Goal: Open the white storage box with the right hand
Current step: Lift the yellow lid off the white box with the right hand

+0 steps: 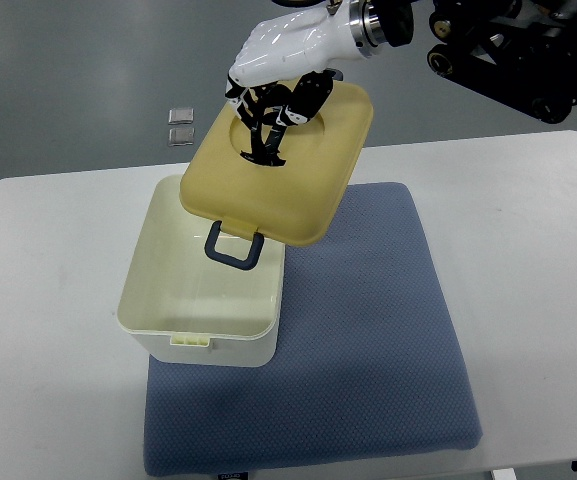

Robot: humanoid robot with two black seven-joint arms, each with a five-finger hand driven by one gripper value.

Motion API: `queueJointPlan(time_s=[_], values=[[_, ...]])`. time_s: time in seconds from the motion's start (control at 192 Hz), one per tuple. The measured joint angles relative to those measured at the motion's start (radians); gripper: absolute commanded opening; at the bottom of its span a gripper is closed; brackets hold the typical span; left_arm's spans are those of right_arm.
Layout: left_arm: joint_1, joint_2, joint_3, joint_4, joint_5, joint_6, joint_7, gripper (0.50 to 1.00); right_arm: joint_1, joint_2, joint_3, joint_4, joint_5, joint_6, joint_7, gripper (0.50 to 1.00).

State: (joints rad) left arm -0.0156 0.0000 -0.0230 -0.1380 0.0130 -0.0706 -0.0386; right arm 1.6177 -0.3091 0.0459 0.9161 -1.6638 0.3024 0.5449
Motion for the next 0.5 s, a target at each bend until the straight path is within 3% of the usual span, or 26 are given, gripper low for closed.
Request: queueJointPlan(time_s=[0.501], values=[[0.000, 0.000, 0.000, 0.000, 0.000, 0.000, 0.000, 1.000, -0.089, -0.070, 0.000, -0.212, 0.080, -0.013, 0.008, 0.500]])
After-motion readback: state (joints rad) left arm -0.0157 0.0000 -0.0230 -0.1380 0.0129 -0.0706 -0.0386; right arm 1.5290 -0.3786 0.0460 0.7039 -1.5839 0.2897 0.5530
